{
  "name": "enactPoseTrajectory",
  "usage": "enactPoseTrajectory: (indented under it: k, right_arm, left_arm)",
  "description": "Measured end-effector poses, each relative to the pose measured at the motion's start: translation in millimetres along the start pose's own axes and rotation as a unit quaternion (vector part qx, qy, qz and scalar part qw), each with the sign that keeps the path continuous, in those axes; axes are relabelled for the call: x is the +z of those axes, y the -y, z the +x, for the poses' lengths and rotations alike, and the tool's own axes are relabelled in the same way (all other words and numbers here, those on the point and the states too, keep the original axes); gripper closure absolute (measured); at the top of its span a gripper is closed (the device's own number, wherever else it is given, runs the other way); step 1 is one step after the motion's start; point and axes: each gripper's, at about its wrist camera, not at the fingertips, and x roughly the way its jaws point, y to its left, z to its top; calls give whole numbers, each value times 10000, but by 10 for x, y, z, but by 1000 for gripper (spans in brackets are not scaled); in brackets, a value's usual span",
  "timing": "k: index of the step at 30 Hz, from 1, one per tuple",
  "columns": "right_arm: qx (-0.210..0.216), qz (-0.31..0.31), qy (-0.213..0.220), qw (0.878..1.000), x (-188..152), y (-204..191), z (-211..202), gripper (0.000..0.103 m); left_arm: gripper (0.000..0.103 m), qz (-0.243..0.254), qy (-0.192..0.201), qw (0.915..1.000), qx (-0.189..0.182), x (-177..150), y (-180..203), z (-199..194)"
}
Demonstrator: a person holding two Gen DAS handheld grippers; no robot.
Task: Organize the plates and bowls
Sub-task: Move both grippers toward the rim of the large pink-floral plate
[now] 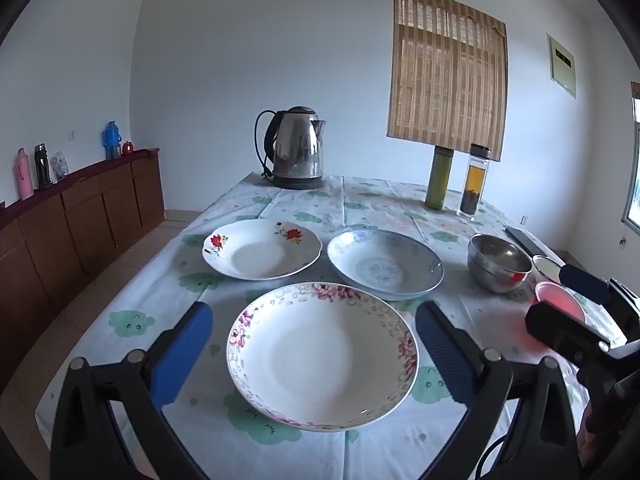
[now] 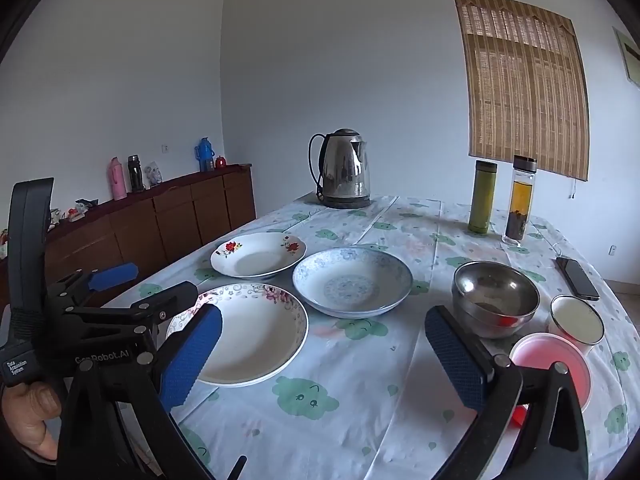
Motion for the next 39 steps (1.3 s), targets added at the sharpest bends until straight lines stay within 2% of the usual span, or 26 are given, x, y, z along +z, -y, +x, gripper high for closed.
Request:
enactPoseTrajectory:
  k: [3, 39]
  right_arm:
    - [214, 152, -55, 9996, 22, 50, -19, 1]
    - [25, -40, 39, 10000, 79, 63, -30, 1]
  left_arm:
    - [0, 3, 17, 10000, -54, -11, -2, 4]
    - [0, -108, -23, 9999, -99, -57, -91, 79]
